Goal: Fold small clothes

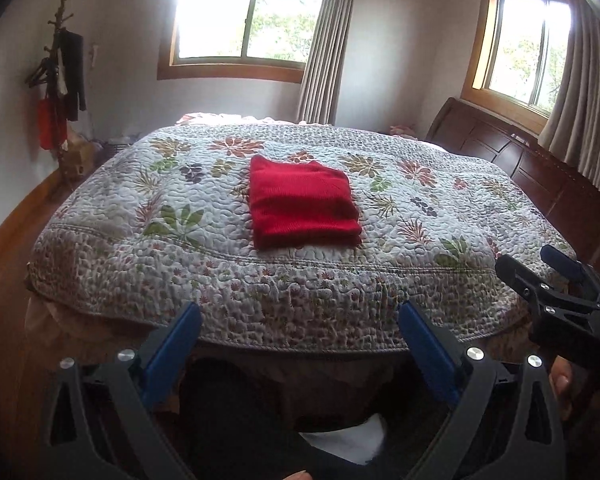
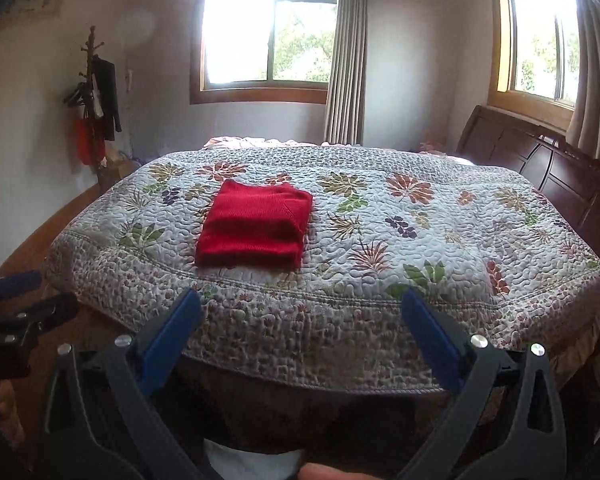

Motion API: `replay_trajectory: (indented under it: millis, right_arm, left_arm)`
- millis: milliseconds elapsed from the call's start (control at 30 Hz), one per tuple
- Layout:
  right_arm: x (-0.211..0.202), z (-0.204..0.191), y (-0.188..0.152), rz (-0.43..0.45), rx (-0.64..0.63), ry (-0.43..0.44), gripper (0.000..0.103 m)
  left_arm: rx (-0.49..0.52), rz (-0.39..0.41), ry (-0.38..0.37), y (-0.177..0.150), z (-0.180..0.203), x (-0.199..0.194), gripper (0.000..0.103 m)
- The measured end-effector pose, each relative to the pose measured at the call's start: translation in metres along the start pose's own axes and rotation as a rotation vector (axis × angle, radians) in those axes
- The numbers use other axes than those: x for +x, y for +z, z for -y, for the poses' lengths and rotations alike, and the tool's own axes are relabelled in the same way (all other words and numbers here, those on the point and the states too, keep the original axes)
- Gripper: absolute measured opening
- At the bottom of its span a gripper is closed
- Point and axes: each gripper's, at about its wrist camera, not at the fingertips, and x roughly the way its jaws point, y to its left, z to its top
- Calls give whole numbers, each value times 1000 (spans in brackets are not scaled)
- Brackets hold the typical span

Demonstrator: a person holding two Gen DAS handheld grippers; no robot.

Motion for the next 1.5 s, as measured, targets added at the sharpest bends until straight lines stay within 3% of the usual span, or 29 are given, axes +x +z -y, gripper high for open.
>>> replay_trajectory:
  millis: [700, 1500]
  right_arm:
    - [21, -6, 6, -23, -4, 8, 100]
    - [47, -10, 45, -40, -32, 47, 100]
  left_arm:
    - [-19, 6, 80, 12, -8, 2, 99]
    - [6, -19, 137, 50, -7, 19, 99]
